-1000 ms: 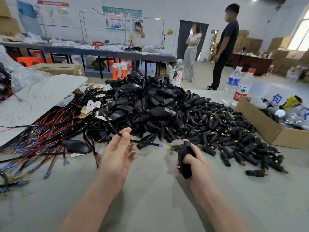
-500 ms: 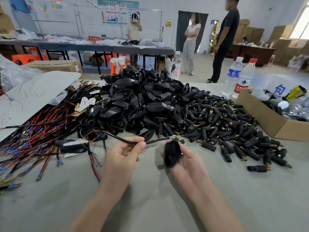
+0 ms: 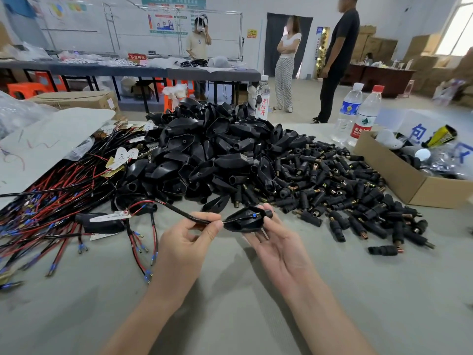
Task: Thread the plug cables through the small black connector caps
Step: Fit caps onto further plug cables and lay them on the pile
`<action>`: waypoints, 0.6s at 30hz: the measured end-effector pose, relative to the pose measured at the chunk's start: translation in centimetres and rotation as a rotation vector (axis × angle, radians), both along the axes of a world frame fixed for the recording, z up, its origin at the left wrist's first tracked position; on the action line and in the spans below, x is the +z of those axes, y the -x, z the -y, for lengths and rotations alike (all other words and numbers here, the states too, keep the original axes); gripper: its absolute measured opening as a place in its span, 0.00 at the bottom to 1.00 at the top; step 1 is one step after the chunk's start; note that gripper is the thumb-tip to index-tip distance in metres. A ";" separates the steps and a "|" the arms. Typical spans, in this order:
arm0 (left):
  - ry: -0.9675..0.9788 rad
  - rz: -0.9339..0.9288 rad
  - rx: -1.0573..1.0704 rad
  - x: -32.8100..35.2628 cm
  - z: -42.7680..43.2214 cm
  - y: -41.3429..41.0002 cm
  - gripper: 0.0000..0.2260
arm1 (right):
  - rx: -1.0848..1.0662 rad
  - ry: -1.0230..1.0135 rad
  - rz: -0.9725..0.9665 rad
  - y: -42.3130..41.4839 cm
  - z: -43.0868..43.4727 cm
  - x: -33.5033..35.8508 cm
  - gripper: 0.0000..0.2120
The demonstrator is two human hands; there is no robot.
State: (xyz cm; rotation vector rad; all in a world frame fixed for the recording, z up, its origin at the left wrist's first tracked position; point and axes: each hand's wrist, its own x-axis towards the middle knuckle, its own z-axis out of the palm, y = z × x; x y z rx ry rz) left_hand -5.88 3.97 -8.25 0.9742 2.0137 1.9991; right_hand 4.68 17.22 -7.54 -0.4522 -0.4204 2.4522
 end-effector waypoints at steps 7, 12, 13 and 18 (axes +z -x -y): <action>0.006 0.003 -0.043 0.1 0.0 -0.3 0.03 | -0.013 -0.042 0.036 0.2 0.0 -0.5 0.30; -0.011 0.006 -0.068 0.2 -0.2 -0.5 0.05 | 0.037 -0.083 0.031 0.1 0.1 -0.8 0.27; -0.009 -0.008 -0.060 0.1 -0.3 -0.4 0.06 | 0.053 -0.087 0.017 0.1 0.2 -0.9 0.27; -0.007 -0.021 -0.057 -0.2 -0.5 0.1 0.04 | 0.150 -0.141 -0.019 0.2 0.9 -0.7 0.20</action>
